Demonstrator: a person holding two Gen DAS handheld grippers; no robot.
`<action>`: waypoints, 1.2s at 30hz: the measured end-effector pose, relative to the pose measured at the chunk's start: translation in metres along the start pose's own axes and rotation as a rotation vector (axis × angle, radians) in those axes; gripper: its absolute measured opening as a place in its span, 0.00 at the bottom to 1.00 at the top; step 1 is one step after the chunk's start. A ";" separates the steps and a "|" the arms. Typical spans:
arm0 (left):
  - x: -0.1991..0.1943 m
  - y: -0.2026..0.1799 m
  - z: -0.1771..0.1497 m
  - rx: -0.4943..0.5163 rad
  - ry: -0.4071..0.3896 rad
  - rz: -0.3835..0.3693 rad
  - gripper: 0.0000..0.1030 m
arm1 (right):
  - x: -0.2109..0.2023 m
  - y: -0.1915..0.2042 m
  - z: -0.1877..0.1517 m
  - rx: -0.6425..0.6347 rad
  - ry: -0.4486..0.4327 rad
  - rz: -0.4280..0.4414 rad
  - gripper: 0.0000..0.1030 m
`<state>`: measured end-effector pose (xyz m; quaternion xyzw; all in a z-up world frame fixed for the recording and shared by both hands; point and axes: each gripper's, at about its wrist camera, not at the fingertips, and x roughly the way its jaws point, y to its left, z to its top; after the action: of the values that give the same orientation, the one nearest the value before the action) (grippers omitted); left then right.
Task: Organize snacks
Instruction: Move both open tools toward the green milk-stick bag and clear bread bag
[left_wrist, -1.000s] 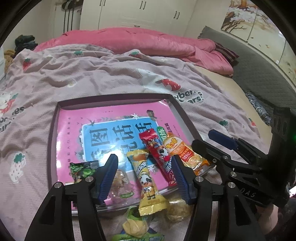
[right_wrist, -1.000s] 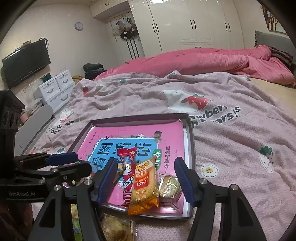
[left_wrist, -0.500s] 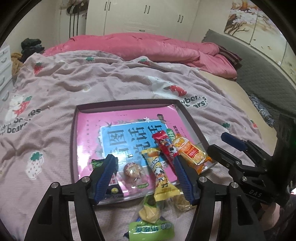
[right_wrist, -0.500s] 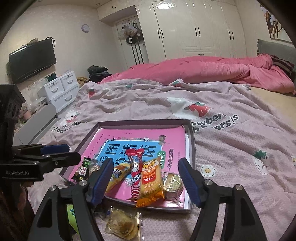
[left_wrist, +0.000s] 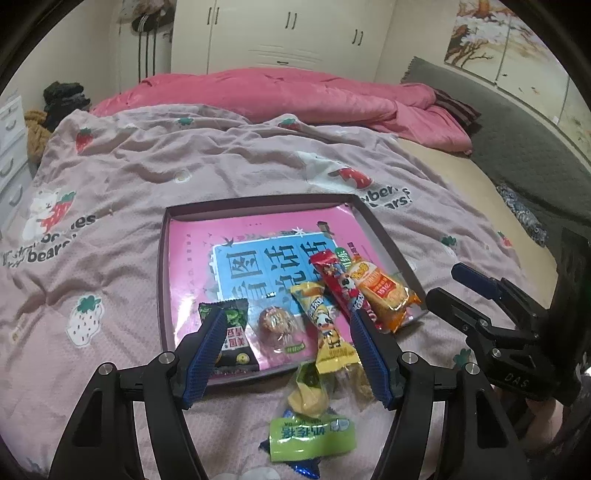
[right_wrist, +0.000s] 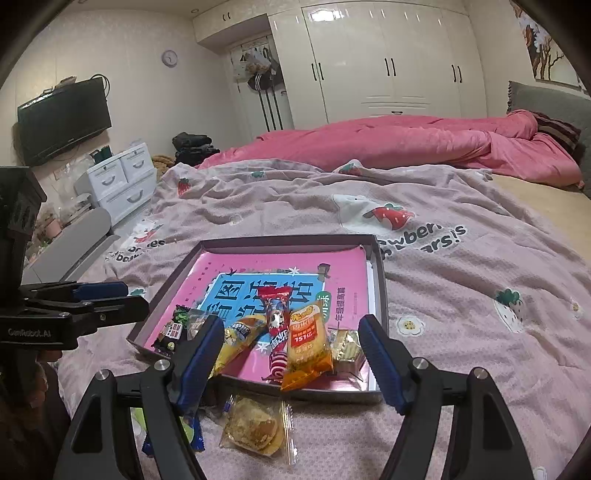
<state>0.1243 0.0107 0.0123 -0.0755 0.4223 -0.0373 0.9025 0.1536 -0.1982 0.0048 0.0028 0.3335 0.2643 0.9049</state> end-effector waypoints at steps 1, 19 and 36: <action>-0.001 -0.001 -0.001 0.004 0.000 0.001 0.69 | -0.001 0.001 -0.001 0.000 0.000 -0.003 0.75; -0.011 -0.010 -0.026 0.059 0.040 -0.007 0.69 | -0.013 0.017 -0.018 -0.026 0.033 -0.031 0.77; -0.008 -0.003 -0.054 0.049 0.126 -0.024 0.69 | -0.020 0.034 -0.039 -0.048 0.091 -0.044 0.77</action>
<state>0.0783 0.0032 -0.0152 -0.0562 0.4765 -0.0631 0.8751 0.1014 -0.1850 -0.0073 -0.0380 0.3678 0.2520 0.8943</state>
